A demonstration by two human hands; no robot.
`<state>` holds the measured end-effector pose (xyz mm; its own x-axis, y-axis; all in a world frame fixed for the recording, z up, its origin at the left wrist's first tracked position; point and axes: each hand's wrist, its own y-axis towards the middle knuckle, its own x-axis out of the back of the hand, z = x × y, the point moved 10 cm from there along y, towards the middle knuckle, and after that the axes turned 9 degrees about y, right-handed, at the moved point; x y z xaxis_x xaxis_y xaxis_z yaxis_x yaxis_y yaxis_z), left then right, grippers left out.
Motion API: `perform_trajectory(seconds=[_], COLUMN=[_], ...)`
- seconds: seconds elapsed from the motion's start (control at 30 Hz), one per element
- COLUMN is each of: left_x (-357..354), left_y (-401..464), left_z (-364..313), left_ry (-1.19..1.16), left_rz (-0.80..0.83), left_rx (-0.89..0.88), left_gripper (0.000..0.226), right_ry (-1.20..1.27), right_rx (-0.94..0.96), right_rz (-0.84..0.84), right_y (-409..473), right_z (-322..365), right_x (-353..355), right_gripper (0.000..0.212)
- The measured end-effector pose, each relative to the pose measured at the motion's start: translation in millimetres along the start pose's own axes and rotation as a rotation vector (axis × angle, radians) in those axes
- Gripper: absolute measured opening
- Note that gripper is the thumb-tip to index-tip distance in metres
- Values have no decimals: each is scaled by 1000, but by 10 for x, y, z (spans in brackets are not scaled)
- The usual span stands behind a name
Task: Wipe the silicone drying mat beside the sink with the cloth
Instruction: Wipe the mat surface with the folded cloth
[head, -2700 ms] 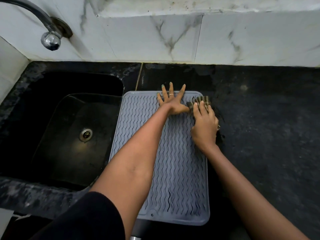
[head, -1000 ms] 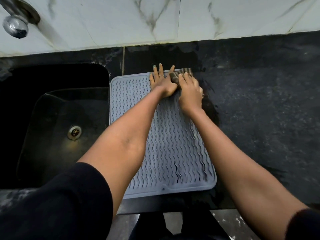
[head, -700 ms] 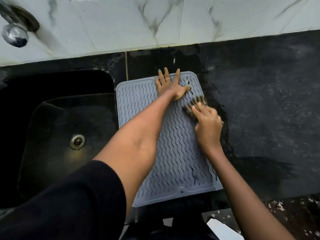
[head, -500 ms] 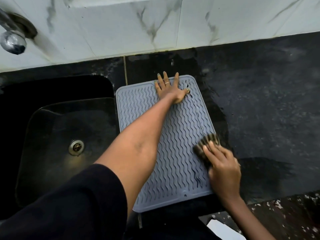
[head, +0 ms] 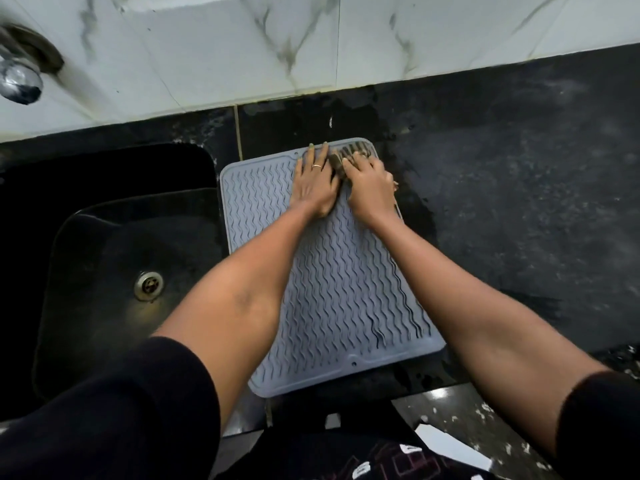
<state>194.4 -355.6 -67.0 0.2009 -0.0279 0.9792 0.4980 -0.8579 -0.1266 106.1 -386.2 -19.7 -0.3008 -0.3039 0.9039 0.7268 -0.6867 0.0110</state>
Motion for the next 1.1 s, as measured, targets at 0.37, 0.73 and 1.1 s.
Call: perform_trajectory(seconds=[0.37, 0.73, 1.1], left_x=[-33, -169, -288], left_y=[-286, -931, -1726], left_z=[-11, -76, -95], left_ry=[75, 72, 59], left_rz=[80, 36, -18], left_rx=[-28, 43, 73], left_gripper=[62, 61, 62], right_ry=[-30, 197, 107], right_rx=[23, -16, 78], right_rz=[-187, -159, -314], right_y=[-2065, -1112, -2180], right_z=[-226, -77, -261], right_x=[238, 428, 187], right_gripper=[47, 45, 42])
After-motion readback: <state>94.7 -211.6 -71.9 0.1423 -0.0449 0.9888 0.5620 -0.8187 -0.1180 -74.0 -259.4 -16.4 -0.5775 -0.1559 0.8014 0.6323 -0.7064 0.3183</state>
